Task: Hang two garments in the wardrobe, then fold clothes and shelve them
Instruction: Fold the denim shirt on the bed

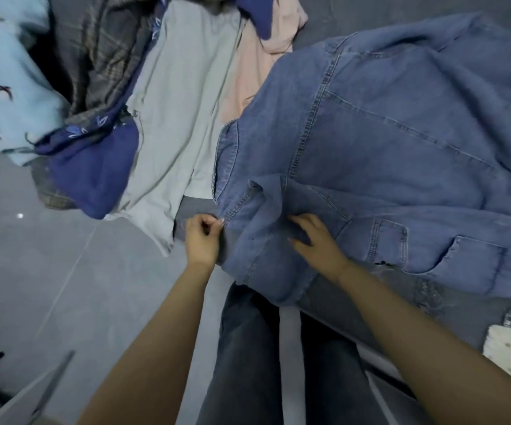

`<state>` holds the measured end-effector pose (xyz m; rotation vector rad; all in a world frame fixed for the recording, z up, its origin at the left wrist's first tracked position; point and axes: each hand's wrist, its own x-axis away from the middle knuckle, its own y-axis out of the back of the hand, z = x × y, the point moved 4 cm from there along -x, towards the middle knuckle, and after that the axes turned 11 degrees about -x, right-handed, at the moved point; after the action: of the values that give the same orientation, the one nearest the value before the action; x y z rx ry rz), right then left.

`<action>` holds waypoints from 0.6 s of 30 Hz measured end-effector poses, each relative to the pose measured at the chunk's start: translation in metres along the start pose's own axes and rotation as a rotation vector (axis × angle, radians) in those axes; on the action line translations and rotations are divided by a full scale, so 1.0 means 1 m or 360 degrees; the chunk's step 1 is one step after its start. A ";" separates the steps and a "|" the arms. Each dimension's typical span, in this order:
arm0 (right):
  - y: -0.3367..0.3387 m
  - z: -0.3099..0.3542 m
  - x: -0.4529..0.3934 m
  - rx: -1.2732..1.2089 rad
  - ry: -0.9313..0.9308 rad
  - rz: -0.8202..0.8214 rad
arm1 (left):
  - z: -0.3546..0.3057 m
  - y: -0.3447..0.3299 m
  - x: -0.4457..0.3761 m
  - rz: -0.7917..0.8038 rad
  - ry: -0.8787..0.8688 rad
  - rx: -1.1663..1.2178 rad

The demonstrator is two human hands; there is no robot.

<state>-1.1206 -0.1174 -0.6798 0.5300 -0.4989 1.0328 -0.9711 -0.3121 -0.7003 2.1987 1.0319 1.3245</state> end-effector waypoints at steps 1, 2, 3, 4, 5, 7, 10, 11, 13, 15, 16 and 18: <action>0.001 -0.002 0.007 -0.0185 -0.0022 -0.0122 | 0.001 0.001 0.004 0.0018 0.0098 0.0171; 0.004 -0.006 0.017 -0.0352 -0.0095 -0.0289 | 0.004 0.001 0.010 0.0075 0.0171 0.0315; 0.006 -0.014 0.026 -0.0479 -0.0152 -0.0481 | 0.008 -0.001 0.017 0.0169 0.0211 0.0393; 0.008 -0.023 0.037 -0.0521 -0.0218 -0.0670 | 0.013 -0.003 0.025 0.0290 0.0216 0.0394; 0.007 -0.033 0.047 -0.0555 -0.0291 -0.0832 | 0.018 -0.006 0.033 0.0434 0.0206 0.0345; -0.002 -0.054 0.065 -0.0622 -0.0545 -0.0964 | 0.024 -0.012 0.048 0.0691 0.0118 0.0164; -0.035 -0.070 0.077 -0.0906 -0.0869 -0.0636 | 0.018 -0.016 0.057 0.0722 -0.0229 -0.0238; -0.044 -0.071 0.079 -0.1002 -0.0868 -0.0526 | 0.012 -0.016 0.059 0.0722 -0.0332 -0.0333; -0.045 -0.062 0.082 -0.1072 -0.0746 -0.0443 | -0.003 -0.016 0.063 0.0787 -0.0421 -0.0332; -0.030 -0.050 0.083 -0.1098 -0.0631 -0.0541 | -0.020 -0.011 0.071 0.0835 -0.0392 -0.0137; -0.018 -0.043 0.083 -0.1063 -0.0581 -0.0613 | -0.030 -0.007 0.075 0.0823 -0.0359 -0.0024; 0.014 -0.021 0.083 -0.0815 -0.0458 -0.0756 | -0.052 0.001 0.078 0.0822 -0.0248 0.0229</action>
<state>-1.0950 -0.0436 -0.6427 0.3124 -0.8165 0.3498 -0.9939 -0.2568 -0.6273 2.7506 0.5306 1.2734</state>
